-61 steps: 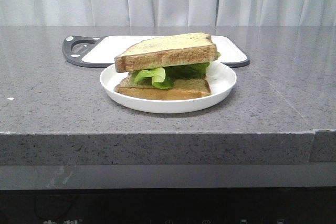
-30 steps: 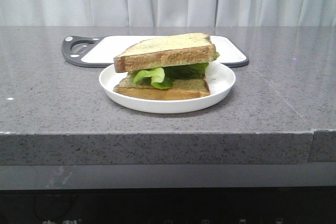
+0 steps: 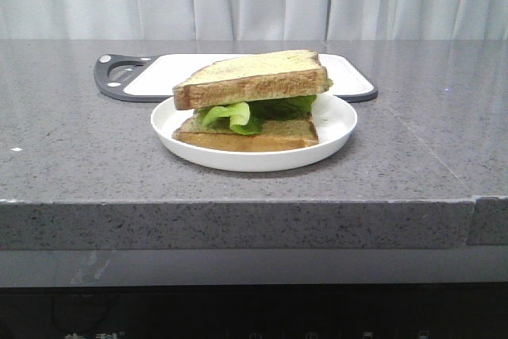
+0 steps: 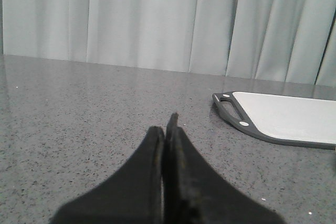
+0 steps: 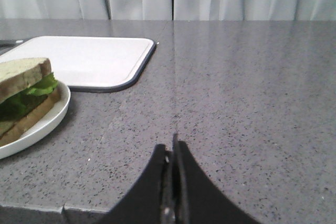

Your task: Left arm grabs bread, right arm adds lettuce

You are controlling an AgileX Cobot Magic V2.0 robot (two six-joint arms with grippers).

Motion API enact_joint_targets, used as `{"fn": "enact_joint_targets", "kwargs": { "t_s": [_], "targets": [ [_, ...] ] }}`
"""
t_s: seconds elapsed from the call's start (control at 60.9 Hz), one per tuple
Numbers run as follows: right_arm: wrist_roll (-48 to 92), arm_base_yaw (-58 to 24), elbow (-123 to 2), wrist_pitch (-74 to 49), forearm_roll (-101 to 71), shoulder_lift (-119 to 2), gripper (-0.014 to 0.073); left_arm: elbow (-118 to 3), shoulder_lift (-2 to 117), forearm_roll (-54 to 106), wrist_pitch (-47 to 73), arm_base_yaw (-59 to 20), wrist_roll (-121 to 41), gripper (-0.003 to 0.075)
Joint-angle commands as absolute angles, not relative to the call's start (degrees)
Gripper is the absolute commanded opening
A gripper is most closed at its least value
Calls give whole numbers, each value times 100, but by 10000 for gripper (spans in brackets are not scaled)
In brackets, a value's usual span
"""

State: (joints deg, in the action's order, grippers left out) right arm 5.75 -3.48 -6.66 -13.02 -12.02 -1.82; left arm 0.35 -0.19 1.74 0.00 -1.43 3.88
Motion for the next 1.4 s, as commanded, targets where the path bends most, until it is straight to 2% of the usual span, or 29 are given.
{"fn": "enact_joint_targets", "kwargs": {
  "t_s": [0.0, 0.197, 0.674, 1.38],
  "targets": [
    [114, -308, -621, -545, -916, -45, -118, 57, -122, 201, -491, -128, 401, -20],
    [77, -308, 171, 357, -917, 187, -118, 57, -122, 201, -491, -128, 401, -20],
    [0, -621, 139, 317, -531, 187, -118, 57, -122, 201, -491, -128, 401, -20],
    [-294, -406, 139, 286, -377, 187, -118, 57, -122, 201, -491, -128, 401, -20]
  ]
}}
